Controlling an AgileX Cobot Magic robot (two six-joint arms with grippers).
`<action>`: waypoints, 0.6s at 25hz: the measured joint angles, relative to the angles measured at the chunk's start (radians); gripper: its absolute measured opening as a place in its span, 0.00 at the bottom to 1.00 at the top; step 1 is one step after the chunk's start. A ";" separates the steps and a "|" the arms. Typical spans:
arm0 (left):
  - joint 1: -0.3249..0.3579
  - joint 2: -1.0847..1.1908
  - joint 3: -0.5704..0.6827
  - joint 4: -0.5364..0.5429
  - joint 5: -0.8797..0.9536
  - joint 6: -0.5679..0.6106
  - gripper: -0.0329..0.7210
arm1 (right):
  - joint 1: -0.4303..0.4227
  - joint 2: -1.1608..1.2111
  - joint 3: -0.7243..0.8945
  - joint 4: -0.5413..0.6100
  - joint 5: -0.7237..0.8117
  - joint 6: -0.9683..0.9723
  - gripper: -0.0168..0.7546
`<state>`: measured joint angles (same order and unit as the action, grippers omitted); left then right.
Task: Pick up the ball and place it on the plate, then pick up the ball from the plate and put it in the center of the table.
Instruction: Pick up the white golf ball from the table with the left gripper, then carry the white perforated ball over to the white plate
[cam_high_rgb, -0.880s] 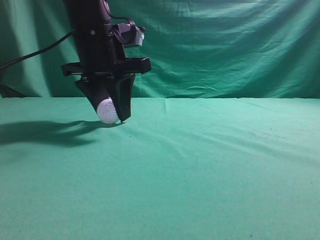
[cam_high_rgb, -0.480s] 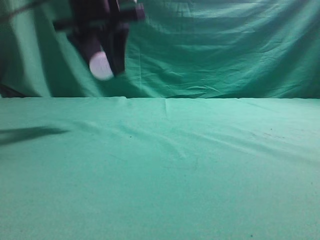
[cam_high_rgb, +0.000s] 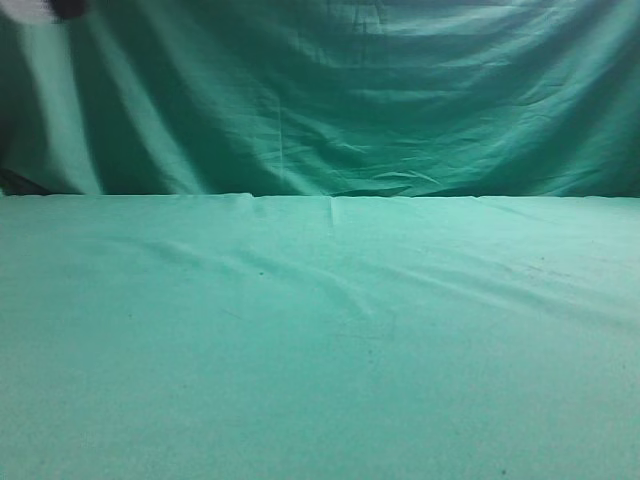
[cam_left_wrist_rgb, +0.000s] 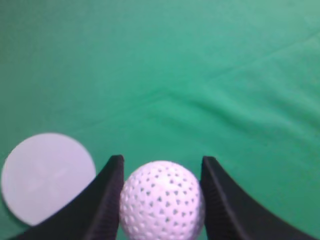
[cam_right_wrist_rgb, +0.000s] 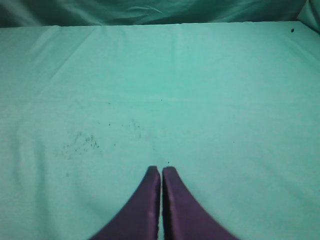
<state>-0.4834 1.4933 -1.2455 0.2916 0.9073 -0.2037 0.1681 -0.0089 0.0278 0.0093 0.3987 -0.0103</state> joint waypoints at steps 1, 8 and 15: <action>0.000 -0.032 0.037 0.045 0.000 -0.035 0.45 | 0.000 0.000 0.000 0.000 0.000 0.000 0.02; 0.148 -0.098 0.202 0.089 0.022 -0.124 0.45 | 0.000 0.000 0.000 0.000 0.000 0.000 0.02; 0.437 -0.087 0.222 0.004 -0.058 -0.086 0.45 | 0.000 0.000 0.000 0.000 0.000 0.000 0.02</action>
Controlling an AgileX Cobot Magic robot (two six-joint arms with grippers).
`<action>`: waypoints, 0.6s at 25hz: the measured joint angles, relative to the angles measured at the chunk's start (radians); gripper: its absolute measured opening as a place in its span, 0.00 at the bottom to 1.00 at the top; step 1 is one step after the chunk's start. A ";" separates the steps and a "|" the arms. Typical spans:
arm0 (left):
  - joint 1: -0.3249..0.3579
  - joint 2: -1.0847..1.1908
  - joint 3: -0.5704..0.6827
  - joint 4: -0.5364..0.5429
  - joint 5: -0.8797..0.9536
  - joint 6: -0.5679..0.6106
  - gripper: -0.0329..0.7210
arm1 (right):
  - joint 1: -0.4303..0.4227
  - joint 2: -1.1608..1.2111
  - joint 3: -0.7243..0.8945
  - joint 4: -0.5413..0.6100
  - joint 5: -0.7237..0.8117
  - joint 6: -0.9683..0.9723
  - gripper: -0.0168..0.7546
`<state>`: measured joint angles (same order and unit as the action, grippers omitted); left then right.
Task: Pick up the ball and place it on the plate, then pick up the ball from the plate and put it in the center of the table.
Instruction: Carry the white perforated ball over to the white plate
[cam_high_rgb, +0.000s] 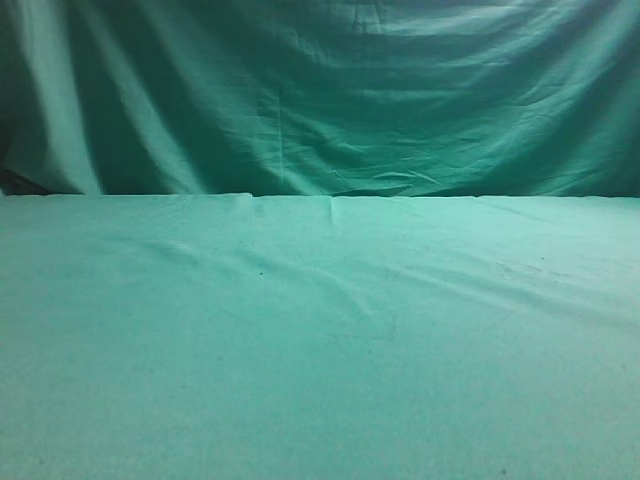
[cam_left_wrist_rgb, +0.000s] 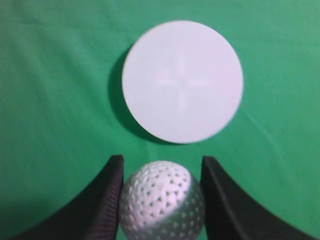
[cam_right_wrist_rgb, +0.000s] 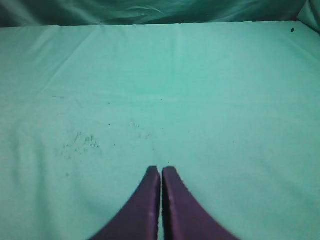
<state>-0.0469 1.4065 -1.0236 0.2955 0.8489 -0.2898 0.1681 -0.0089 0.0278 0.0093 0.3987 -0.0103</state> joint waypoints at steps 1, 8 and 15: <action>0.039 0.010 0.000 -0.031 -0.026 0.023 0.45 | 0.000 0.000 0.000 0.000 0.000 0.000 0.02; 0.143 0.123 -0.007 -0.080 -0.150 0.139 0.45 | 0.000 0.000 0.000 0.000 0.000 0.000 0.02; 0.143 0.275 -0.080 -0.078 -0.171 0.155 0.45 | 0.000 0.000 0.000 0.000 0.000 0.000 0.02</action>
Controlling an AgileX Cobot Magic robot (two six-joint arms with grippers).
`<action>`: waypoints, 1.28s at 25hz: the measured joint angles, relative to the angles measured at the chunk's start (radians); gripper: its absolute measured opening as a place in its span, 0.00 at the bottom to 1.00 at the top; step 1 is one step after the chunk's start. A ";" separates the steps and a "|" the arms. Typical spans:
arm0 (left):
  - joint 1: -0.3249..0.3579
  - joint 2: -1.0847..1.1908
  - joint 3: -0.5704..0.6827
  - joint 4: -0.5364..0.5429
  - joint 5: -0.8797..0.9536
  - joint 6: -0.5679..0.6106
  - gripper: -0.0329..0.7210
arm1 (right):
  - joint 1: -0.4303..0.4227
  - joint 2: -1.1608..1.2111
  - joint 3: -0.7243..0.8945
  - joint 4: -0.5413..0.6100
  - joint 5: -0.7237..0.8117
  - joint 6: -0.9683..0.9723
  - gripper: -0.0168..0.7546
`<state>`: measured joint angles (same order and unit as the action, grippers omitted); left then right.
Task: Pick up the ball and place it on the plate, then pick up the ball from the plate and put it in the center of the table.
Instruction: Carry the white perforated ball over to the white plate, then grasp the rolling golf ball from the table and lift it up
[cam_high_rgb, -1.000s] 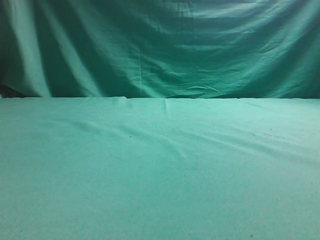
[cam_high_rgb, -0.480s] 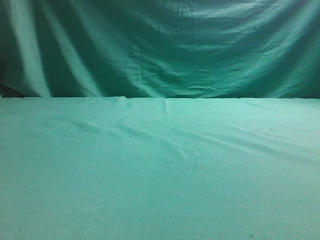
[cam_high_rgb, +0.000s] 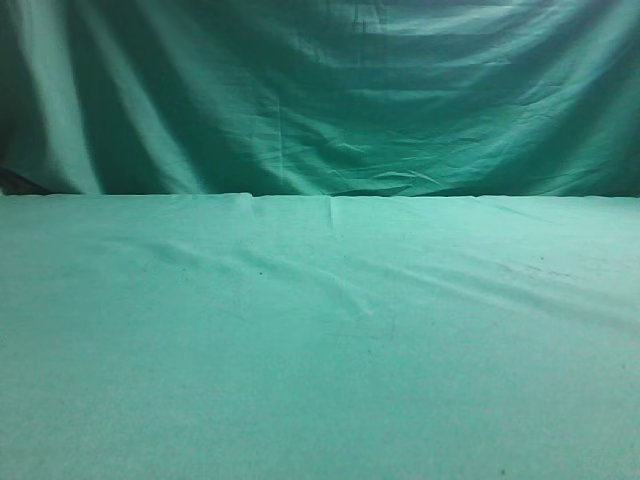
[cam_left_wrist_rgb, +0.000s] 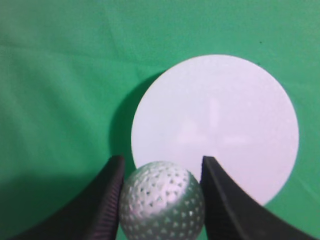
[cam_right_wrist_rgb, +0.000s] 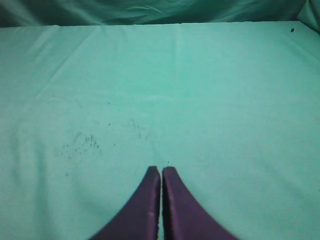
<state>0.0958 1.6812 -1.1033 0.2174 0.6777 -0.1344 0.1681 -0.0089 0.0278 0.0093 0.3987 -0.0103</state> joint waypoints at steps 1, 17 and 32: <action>0.000 0.021 -0.013 0.002 0.000 0.002 0.45 | 0.000 0.000 0.000 0.000 0.000 0.000 0.02; -0.003 0.127 -0.186 -0.092 0.042 0.004 0.90 | 0.000 0.000 0.000 0.000 0.000 0.000 0.02; -0.239 0.058 -0.488 -0.155 0.310 0.089 0.11 | 0.000 0.000 0.000 0.000 0.000 0.000 0.02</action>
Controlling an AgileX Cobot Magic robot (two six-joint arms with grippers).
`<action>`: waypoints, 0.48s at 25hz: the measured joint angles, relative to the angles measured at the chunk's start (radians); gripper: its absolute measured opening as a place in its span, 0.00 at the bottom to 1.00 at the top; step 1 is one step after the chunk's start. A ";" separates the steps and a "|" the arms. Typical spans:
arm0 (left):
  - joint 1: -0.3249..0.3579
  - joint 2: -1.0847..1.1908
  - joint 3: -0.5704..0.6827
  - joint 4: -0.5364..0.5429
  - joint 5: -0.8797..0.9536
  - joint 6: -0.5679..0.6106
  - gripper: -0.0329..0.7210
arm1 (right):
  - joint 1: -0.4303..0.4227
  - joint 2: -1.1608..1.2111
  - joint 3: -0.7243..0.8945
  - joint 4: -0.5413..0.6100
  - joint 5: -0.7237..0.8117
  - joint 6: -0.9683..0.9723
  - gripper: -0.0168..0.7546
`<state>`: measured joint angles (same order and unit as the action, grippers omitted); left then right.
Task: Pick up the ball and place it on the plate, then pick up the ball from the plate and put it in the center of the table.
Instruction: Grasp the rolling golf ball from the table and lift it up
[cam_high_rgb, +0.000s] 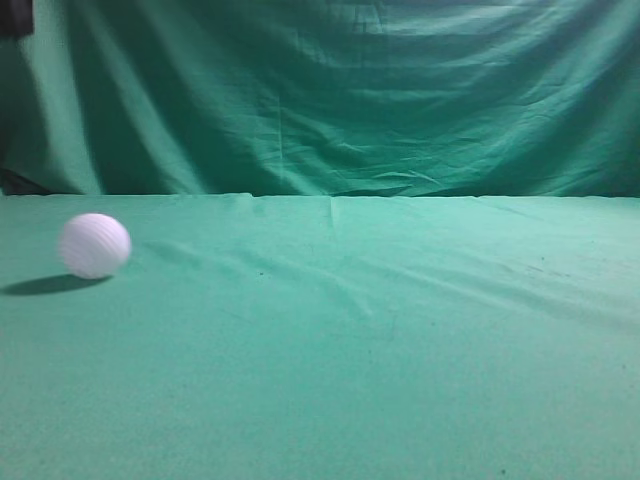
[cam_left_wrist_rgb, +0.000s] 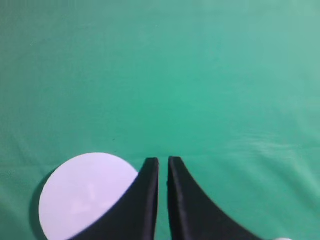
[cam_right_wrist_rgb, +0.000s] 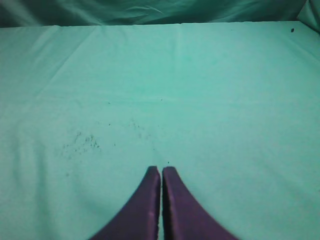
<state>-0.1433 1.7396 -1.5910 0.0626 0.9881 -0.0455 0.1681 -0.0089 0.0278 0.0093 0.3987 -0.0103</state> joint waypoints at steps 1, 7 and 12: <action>-0.010 -0.023 0.000 -0.005 0.000 0.000 0.11 | 0.000 0.000 0.000 0.000 0.000 0.000 0.02; -0.080 -0.254 0.060 -0.020 -0.080 0.029 0.11 | 0.000 0.000 0.000 0.000 0.000 0.000 0.02; -0.101 -0.456 0.238 -0.024 -0.181 0.033 0.11 | 0.000 0.000 0.000 0.000 0.000 0.000 0.02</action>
<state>-0.2442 1.2838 -1.3525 0.0388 0.8072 -0.0126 0.1681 -0.0089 0.0278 0.0093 0.3987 -0.0103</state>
